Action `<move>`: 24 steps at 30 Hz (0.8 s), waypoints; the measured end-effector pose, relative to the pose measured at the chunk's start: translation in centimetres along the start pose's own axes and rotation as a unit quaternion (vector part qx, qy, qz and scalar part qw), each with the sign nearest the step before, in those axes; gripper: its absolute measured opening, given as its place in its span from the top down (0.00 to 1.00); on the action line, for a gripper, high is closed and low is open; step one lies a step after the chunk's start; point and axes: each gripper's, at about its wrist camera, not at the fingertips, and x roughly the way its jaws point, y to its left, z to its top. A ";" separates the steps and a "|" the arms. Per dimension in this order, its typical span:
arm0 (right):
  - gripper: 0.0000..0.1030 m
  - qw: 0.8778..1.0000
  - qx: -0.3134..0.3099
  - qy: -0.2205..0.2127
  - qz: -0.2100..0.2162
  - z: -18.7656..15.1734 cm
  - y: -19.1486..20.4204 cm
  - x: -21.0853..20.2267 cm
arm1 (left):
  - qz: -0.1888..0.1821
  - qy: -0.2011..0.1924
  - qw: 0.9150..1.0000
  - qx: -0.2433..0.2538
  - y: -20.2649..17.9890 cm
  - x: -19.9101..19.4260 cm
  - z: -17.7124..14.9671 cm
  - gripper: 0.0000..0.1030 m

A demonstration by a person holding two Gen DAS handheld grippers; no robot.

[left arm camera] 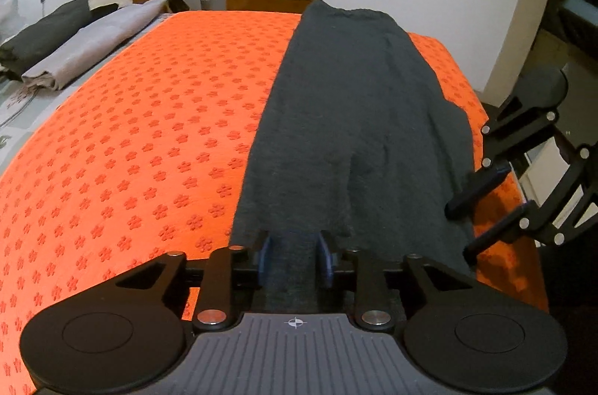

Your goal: Fold clothes

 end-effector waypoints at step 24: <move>0.65 1.000 0.015 -0.002 -0.004 0.0 0.1 0.1 | 0.022 -0.032 0.999 0.036 -1.5 0.2 -0.4 0.98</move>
